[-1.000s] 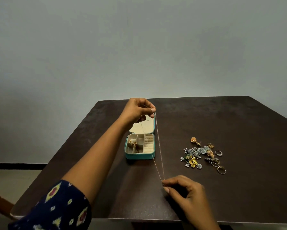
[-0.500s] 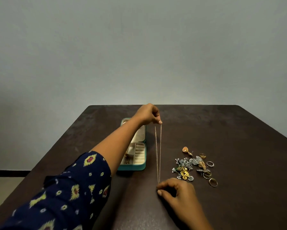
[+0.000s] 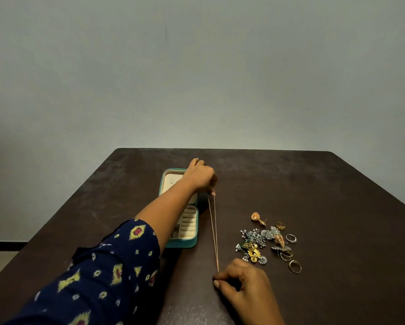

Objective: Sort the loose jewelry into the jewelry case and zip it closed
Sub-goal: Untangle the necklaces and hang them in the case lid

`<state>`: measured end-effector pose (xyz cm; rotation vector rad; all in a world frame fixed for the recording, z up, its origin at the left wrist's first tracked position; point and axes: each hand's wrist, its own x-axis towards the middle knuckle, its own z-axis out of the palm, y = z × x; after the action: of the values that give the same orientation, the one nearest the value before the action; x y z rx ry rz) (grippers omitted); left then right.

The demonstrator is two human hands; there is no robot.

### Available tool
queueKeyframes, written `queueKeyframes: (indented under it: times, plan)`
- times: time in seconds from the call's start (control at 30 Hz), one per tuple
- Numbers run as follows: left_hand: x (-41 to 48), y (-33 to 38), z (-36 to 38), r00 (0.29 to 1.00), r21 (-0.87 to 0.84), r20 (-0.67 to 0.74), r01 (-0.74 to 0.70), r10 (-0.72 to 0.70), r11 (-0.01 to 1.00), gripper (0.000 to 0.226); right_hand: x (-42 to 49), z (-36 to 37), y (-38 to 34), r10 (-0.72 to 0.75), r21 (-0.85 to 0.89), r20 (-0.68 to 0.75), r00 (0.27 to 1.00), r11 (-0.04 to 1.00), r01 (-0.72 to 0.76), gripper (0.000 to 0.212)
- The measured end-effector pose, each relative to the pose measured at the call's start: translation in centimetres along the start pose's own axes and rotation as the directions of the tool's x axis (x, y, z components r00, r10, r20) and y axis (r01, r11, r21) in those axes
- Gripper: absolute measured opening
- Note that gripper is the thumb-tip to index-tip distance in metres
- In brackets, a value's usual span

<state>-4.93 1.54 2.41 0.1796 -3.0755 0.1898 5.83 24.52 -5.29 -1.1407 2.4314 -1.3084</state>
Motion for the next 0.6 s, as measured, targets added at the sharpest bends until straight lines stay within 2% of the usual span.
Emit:
queueKeyframes:
  times: [0.1,0.3,0.5,0.6]
  plan:
    - [0.3,0.0,0.7,0.998,0.053,0.056,-0.001,-0.001,0.999,0.033,0.0,0.1,0.1,-0.004,0.009,0.001,1.0,1.0,0.004,0.024]
    - [0.3,0.2,1.3,0.996,0.117,0.089,-0.017,0.007,0.993,0.038,0.1,-0.1,-0.1,0.002,0.006,0.009,1.0,1.0,-0.002,0.017]
    - [0.1,0.2,1.2,0.997,0.146,0.079,-0.004,-0.007,0.989,0.043,0.1,-0.2,-0.4,0.022,-0.006,0.025,0.999,1.0,-0.022,0.018]
    - [-0.3,0.1,1.1,1.0,0.11,0.013,0.015,-0.016,0.994,0.046,-0.2,-0.4,-0.5,0.025,-0.005,0.023,0.999,1.0,-0.025,0.025]
